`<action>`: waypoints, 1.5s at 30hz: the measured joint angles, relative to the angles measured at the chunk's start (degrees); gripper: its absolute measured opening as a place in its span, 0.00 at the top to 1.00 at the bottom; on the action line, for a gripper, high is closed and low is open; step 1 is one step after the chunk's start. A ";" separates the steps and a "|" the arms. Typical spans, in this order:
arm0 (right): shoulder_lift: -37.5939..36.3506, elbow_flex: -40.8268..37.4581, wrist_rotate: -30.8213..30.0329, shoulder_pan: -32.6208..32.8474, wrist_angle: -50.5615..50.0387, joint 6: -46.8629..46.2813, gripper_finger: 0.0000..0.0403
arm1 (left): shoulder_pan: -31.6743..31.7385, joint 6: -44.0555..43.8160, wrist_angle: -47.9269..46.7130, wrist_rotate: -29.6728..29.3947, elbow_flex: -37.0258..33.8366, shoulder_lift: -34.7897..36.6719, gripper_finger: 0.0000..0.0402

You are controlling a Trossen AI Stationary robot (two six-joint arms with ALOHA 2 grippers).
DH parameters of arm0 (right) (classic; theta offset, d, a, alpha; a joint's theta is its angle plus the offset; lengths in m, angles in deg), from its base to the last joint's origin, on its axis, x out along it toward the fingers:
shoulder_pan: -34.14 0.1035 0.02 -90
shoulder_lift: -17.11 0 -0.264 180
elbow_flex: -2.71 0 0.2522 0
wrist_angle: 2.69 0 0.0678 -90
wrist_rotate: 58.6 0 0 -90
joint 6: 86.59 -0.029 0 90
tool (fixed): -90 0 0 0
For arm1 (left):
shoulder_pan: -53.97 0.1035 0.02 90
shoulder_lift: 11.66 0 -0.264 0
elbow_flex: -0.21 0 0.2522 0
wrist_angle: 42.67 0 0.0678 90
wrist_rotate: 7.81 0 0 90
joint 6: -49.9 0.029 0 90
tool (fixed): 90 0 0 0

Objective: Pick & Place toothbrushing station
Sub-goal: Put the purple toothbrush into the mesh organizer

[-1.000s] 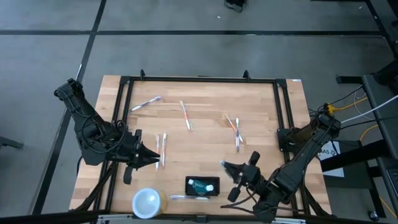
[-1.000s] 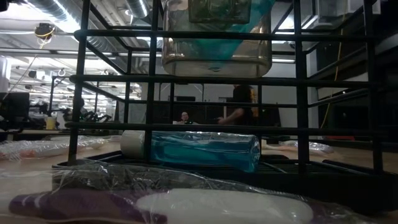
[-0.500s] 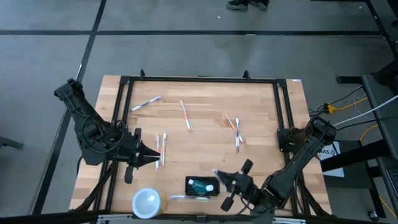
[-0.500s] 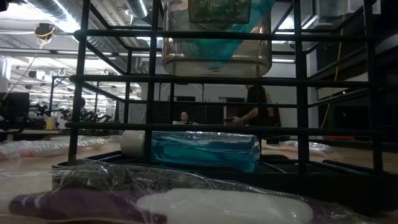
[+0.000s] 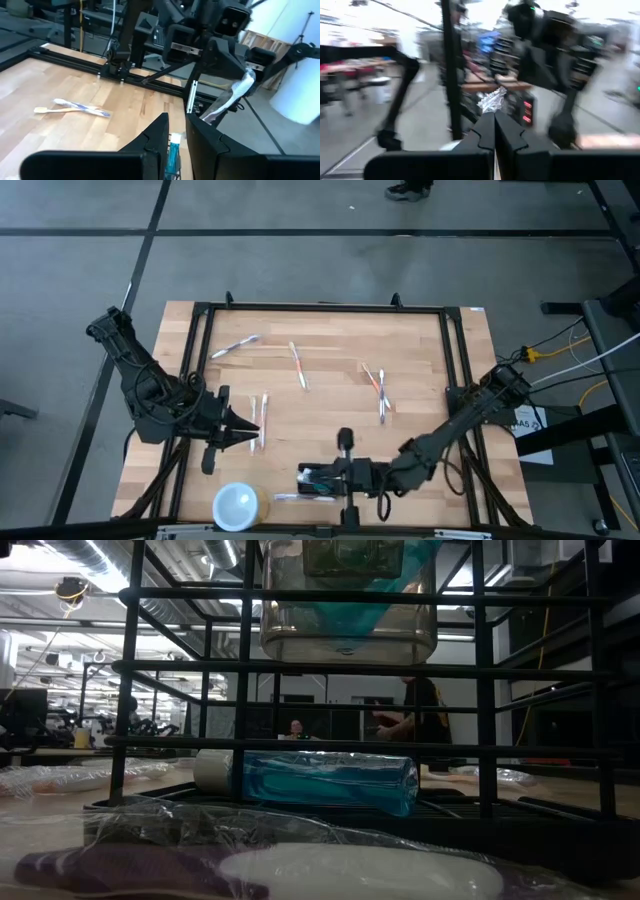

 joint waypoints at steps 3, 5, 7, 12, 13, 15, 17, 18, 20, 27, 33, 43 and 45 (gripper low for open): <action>0.18 -2.62 8.41 -2.37 4.87 -1.08 1.00 | 0.01 0.56 -0.39 1.49 0.00 0.00 0.85; 0.28 -5.70 14.74 -3.60 12.19 -1.22 1.00 | 0.01 0.48 -1.24 2.59 0.00 0.00 0.85; 0.23 -9.46 18.48 -4.52 20.34 -1.42 1.00 | 0.01 -0.50 -3.19 2.71 0.00 0.00 0.85; 0.28 -17.98 20.97 -6.71 31.83 -4.45 1.00 | 0.01 -2.76 -6.05 2.74 0.00 0.00 0.85; 0.28 -19.07 21.18 -7.11 33.48 -5.14 1.00 | 0.01 -2.87 -6.14 2.75 0.00 0.00 0.85; 0.28 -20.35 22.95 -7.80 35.96 -5.46 1.00 | 0.01 -2.88 -6.20 2.74 0.00 0.00 0.85; 0.26 -20.55 25.28 -8.36 36.98 -5.51 1.00 | 0.08 -2.89 -6.49 2.66 0.00 0.00 0.85; 0.26 -20.55 26.29 -8.61 37.02 -5.55 1.00 | 0.11 -2.91 -6.56 2.52 0.00 0.00 0.85; 0.26 -20.58 27.45 -9.19 37.02 -5.75 1.00 | 0.10 -3.17 -6.56 2.30 0.00 0.00 0.85; 0.70 -20.58 31.20 -11.42 39.76 -6.92 1.00 | 0.08 -4.20 -6.82 2.12 0.00 0.00 0.85; 0.70 -23.09 29.58 -12.36 39.87 -7.77 1.00 | 0.07 -4.97 -7.52 2.11 0.00 0.00 0.85; -1.28 -36.19 21.95 -11.21 55.35 -6.82 1.00 | -0.86 -5.67 -8.28 2.13 0.00 0.00 0.85; -2.47 -36.87 21.01 -10.26 55.29 -5.94 1.00 | -0.84 -5.67 -8.33 2.16 -0.01 0.00 0.85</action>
